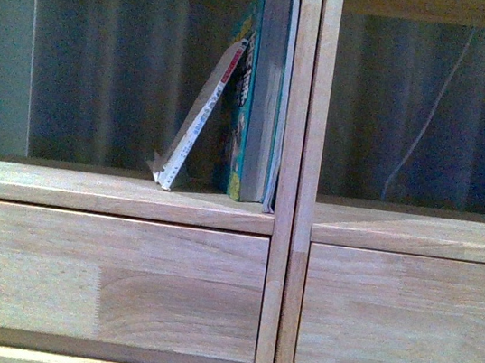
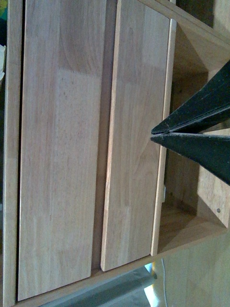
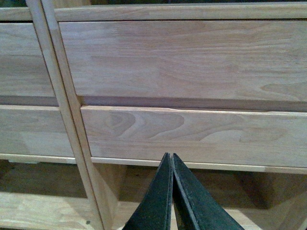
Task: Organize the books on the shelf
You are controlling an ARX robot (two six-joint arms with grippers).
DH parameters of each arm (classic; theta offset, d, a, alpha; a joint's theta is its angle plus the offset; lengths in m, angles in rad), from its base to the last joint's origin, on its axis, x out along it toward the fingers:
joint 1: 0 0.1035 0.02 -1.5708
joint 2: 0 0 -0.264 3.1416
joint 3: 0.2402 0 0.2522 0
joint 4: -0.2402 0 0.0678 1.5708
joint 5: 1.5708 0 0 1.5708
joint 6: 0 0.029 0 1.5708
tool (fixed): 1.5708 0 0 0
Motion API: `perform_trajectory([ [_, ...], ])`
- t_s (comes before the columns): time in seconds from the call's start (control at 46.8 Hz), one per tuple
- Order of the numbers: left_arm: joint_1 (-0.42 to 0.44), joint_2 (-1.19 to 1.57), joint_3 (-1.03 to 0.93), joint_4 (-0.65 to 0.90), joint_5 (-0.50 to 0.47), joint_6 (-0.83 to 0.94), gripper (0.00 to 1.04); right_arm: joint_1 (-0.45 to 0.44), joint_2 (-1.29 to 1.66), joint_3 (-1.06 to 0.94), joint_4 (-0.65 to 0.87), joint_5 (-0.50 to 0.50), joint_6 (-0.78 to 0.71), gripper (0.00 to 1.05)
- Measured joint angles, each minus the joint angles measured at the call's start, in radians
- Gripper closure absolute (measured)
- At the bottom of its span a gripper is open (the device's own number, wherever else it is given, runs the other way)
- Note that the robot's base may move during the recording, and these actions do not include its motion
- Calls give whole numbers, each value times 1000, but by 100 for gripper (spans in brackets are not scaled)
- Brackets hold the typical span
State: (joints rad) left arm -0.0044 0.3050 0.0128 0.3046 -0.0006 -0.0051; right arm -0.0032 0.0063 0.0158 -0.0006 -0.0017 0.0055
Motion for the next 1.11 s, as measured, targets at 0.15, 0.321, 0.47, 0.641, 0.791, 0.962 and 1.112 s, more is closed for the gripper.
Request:
perform_trajectory([
  [0.15,0,-60,0,-59,0,0,102,0,-2,0,0,1,0,102],
  [0.321,0,-99,0,-97,0,0,102,0,-2,0,0,1,0,102],
  [0.47,0,-138,0,-137,0,0,102,0,-2,0,0,1,0,102],
  [0.641,0,-294,0,-301,0,0,102,0,-2,0,0,0,0,102],
  [0.791,0,-299,0,-301,0,0,102,0,-2,0,0,0,-2,90],
  [0.962,0,-299,0,-302,0,0,88,0,-2,0,0,0,-2,64],
  [1.112,0,-299,0,-303,0,0,56,0,-2,0,0,0,-2,33],
])
